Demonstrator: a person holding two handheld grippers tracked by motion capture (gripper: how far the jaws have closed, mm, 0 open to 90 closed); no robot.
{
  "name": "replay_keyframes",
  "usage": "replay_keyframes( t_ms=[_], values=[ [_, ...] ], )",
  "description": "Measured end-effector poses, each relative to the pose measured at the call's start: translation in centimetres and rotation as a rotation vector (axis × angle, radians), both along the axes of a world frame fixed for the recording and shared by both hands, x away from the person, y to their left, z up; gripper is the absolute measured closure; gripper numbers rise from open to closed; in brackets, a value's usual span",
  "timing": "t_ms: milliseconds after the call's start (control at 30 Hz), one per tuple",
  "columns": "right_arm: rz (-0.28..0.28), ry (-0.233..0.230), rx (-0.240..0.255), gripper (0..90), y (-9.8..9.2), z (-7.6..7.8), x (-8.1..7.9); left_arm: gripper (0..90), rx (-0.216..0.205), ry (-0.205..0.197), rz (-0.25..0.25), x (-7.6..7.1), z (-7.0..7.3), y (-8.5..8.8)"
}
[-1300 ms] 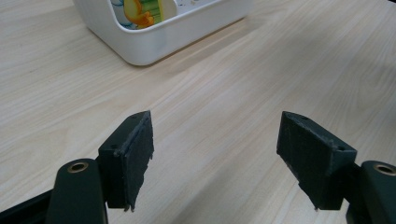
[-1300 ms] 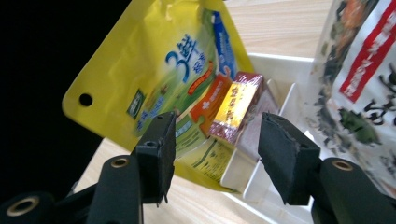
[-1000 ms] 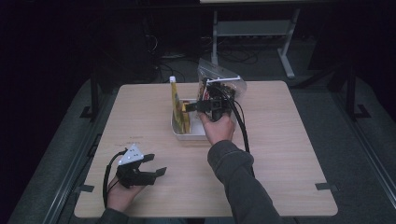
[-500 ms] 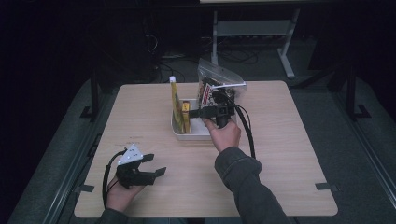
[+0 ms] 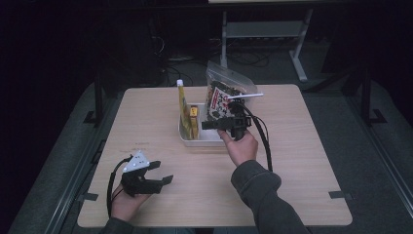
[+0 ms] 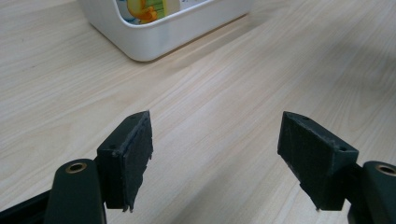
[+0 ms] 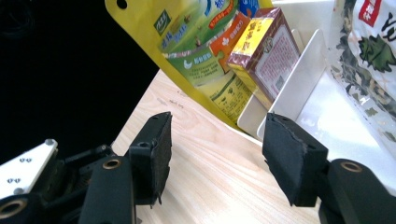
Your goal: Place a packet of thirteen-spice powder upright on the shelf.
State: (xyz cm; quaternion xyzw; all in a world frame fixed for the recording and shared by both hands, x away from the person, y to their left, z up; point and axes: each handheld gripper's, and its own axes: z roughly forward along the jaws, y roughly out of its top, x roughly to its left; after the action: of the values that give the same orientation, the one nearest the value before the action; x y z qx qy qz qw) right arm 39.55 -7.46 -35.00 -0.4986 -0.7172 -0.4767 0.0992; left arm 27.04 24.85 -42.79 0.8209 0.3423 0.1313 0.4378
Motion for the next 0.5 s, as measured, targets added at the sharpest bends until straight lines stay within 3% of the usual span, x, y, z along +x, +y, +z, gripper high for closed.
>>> replay_keyframes(
  t_ms=[500],
  values=[
    [0.02,0.023,0.008,40.5,-2.0,-1.1,-1.4,24.4,-0.002,0.001,-0.003,0.0,0.0,0.0]
  ],
)
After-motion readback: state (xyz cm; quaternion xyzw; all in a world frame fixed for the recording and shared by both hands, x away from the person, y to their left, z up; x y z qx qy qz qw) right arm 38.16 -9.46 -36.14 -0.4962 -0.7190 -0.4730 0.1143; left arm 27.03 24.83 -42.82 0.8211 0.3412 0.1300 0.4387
